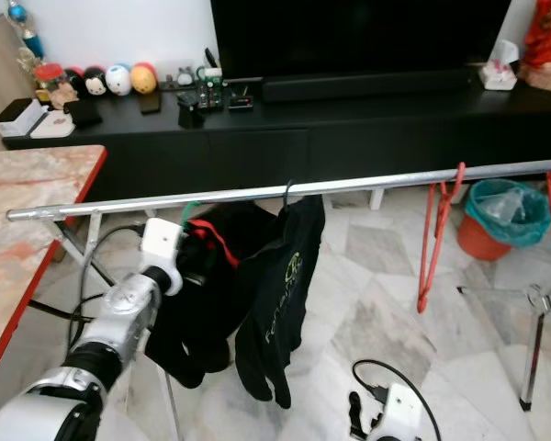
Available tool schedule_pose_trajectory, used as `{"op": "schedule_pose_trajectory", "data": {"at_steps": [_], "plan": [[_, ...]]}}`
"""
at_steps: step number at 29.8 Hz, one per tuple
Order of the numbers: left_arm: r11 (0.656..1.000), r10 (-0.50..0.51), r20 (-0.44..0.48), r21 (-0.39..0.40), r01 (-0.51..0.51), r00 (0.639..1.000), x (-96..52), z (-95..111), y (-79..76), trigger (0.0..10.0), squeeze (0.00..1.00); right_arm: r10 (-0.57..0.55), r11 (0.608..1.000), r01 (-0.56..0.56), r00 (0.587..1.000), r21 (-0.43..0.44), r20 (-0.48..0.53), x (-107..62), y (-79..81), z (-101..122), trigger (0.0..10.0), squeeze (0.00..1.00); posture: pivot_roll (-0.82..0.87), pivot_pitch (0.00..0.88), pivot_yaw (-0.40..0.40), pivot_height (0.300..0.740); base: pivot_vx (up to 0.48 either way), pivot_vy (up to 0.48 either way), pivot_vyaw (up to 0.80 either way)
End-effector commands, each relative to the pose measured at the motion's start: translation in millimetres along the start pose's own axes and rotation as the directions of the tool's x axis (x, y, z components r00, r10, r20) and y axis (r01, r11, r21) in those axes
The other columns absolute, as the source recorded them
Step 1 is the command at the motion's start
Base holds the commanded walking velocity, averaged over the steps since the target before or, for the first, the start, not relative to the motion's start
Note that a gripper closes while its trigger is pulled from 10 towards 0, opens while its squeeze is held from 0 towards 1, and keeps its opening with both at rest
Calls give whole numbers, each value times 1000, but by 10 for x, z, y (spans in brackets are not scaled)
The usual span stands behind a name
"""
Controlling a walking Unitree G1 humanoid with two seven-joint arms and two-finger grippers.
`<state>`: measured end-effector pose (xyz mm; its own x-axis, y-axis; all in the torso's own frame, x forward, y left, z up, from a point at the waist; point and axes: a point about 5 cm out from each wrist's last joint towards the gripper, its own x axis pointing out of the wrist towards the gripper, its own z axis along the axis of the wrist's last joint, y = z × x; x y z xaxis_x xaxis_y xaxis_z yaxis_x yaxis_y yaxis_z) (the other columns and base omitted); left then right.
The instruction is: Hang hanger
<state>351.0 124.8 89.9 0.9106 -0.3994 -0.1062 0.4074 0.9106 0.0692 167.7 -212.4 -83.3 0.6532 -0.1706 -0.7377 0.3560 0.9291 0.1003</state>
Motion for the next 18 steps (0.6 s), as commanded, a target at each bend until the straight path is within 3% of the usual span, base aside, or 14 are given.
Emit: {"op": "schedule_pose_trajectory", "data": {"at_steps": [1, 11, 14, 18], "plan": [[1000, -9, -7, 27, 9, 1000, -5, 22, 41, 10000, 0, 3, 1000, -3, 1000, 11, -15, -7, 28, -43, 10000, 0, -11, 5, 49, 740, 0, 0, 0], [992, 127, 16, 22, -127, 992, 21, 101, 168, 10000, 0, 4, 1000, -4, 1000, 0, -12, -2, 36, -29, 10000, 0, -6, 4, 34, 740, 0, 0, 0], [980, 195, 85, -59, -191, 977, 15, 193, 262, 10000, 0, 2, 1000, -2, 1000, -6, -12, -2, 24, -24, 10000, 0, -1, 7, 26, 740, 0, 0, 0], [987, 156, 76, -50, -152, 985, 38, 194, 220, 10000, 0, -9, 1000, 9, 1000, -4, -12, 0, 8, -16, 10000, 0, -2, 9, 29, 740, 0, 0, 0]]}}
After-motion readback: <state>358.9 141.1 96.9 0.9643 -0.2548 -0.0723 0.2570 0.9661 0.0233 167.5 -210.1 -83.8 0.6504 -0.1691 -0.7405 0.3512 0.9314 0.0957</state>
